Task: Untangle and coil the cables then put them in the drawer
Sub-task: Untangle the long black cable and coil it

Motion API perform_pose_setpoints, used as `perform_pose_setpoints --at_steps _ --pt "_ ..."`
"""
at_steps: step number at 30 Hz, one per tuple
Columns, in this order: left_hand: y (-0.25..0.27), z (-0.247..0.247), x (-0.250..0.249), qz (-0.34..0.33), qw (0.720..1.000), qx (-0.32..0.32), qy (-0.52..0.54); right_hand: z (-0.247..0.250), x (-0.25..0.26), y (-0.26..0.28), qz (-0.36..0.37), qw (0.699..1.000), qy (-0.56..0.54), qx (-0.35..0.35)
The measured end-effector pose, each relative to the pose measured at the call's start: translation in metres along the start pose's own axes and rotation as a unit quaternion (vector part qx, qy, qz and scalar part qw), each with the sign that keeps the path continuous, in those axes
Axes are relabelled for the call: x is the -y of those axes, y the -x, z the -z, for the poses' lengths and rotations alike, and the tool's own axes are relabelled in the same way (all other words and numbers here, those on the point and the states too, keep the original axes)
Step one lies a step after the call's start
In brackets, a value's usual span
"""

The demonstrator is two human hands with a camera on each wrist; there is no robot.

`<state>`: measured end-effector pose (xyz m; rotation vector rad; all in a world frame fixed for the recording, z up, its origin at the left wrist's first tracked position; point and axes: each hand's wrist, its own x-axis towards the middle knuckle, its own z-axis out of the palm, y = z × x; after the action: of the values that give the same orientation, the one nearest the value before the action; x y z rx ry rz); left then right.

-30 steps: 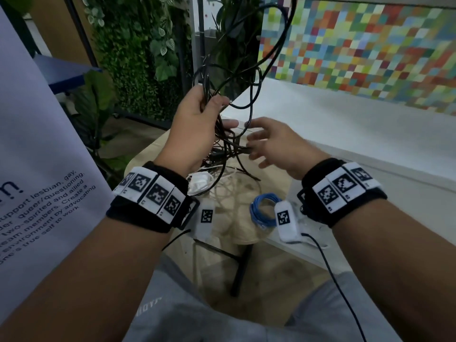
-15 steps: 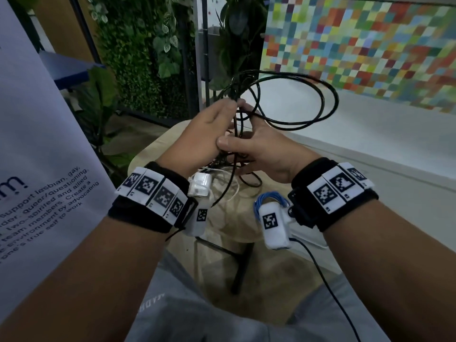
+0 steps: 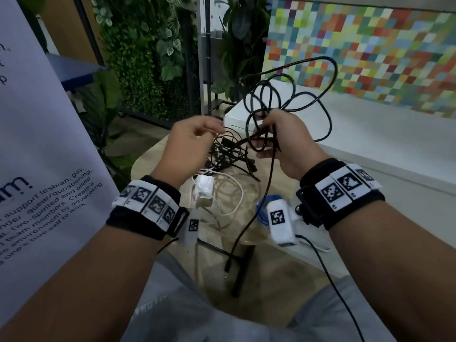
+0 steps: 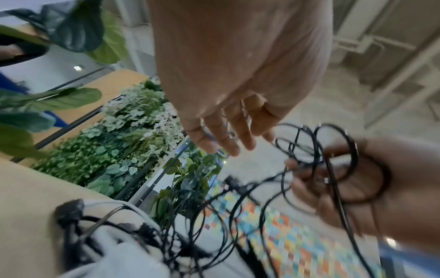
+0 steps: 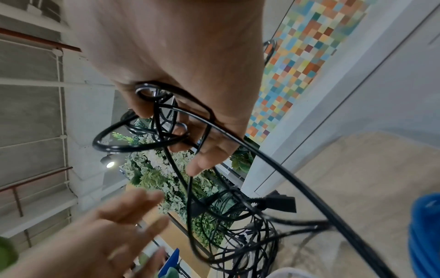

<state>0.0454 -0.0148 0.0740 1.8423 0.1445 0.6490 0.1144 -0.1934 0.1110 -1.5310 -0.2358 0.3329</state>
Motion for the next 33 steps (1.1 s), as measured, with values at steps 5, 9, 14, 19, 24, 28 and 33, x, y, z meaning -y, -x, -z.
perform_pose_setpoints --at_steps 5,9,14,19,24,28,33 --pt "0.001 -0.019 0.037 0.042 0.965 0.167 -0.197 0.008 0.012 0.002 -0.005 0.997 -0.073 0.005" --pt "-0.004 -0.023 0.049 0.047 0.974 0.071 -0.210 0.019 0.025 0.005 -0.002 0.995 -0.096 -0.021" --pt "-0.008 -0.015 0.048 0.050 0.987 0.026 -0.153 0.033 0.030 0.005 -0.003 0.990 -0.127 -0.056" --pt "-0.005 -0.014 0.046 0.049 0.994 0.046 -0.090 0.034 0.027 0.004 0.002 0.981 -0.187 -0.052" --pt "-0.006 -0.015 0.037 0.053 0.998 -0.006 0.044 0.032 0.026 0.006 0.001 0.982 -0.187 -0.022" --pt "-0.010 -0.012 0.038 0.058 0.998 -0.019 0.026 0.033 0.027 0.007 0.002 0.982 -0.188 -0.016" --pt "-0.008 -0.012 0.040 0.109 0.993 0.037 0.015 0.029 0.025 0.012 0.003 0.984 -0.181 -0.001"
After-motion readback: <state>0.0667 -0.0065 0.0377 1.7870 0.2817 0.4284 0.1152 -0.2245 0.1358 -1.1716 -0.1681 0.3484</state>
